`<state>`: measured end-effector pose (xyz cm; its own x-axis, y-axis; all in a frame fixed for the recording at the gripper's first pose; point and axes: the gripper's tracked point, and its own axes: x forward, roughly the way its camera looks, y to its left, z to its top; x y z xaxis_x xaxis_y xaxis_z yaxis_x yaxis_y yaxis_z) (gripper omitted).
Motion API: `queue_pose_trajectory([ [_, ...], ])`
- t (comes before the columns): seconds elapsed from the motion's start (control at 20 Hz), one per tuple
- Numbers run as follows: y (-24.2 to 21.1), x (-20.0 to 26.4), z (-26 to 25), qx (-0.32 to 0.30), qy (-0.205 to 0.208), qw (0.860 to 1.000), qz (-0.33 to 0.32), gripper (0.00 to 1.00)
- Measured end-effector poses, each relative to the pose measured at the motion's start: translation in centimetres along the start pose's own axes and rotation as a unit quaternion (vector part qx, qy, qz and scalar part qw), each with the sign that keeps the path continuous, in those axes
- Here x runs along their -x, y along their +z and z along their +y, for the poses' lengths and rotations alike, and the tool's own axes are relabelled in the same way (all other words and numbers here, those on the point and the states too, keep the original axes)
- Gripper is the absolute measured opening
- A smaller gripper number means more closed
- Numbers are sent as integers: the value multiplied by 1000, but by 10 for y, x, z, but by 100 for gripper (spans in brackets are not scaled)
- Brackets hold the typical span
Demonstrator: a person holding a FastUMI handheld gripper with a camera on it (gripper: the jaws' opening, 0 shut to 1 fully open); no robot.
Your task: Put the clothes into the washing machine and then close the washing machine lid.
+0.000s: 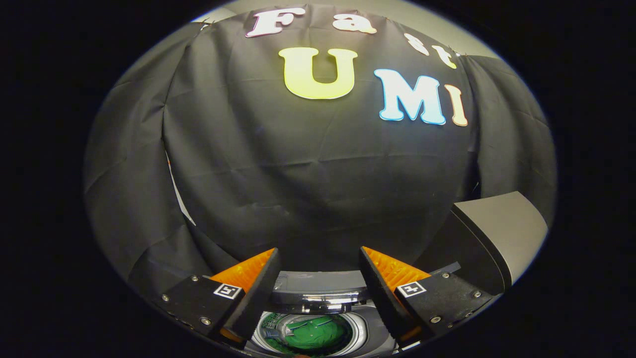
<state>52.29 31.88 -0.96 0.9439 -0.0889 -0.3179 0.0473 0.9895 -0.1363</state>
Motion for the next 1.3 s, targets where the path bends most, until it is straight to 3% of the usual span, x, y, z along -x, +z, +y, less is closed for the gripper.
queue_pose_trajectory([
  [0.65,-43,44,0,2,7,999,-34,97],
  [1.05,-97,63,20,28,28,999,-8,96],
  [1.3,-102,72,30,40,37,998,-7,96],
])
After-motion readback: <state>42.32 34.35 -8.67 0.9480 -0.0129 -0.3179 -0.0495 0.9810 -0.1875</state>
